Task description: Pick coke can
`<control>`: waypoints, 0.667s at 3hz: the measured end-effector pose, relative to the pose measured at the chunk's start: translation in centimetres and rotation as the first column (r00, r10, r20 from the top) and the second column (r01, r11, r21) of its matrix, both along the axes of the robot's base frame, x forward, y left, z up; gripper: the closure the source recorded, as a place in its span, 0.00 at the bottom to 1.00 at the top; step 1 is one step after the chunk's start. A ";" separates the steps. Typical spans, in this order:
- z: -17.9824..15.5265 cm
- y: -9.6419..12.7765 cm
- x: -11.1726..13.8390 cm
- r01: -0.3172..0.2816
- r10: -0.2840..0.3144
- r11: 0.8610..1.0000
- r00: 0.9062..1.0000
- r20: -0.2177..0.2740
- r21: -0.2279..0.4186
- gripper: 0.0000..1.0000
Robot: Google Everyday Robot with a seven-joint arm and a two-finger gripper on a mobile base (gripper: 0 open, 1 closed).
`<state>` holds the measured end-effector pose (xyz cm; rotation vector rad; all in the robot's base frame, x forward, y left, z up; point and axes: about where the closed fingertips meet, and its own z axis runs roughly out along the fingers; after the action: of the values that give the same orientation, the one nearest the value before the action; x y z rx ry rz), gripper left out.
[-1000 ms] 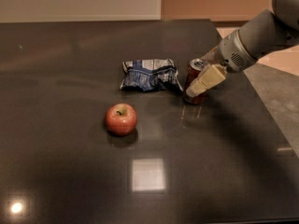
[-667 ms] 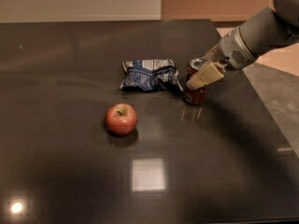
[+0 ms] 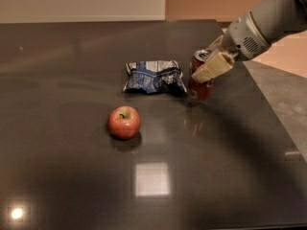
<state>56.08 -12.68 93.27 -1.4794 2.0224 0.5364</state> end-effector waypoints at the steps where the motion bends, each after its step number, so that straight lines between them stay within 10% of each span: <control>1: 3.1 0.8 -1.3 -0.062 0.062 0.998 0.998 0.012 -0.001 1.00; 2: 5.6 1.5 -2.3 -0.128 0.128 0.992 0.991 0.022 -0.018 1.00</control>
Offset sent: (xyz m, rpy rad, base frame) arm -0.0384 0.0192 0.0901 -0.0426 -0.0304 0.2121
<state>53.79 -11.17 98.92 -1.6264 1.9280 0.5526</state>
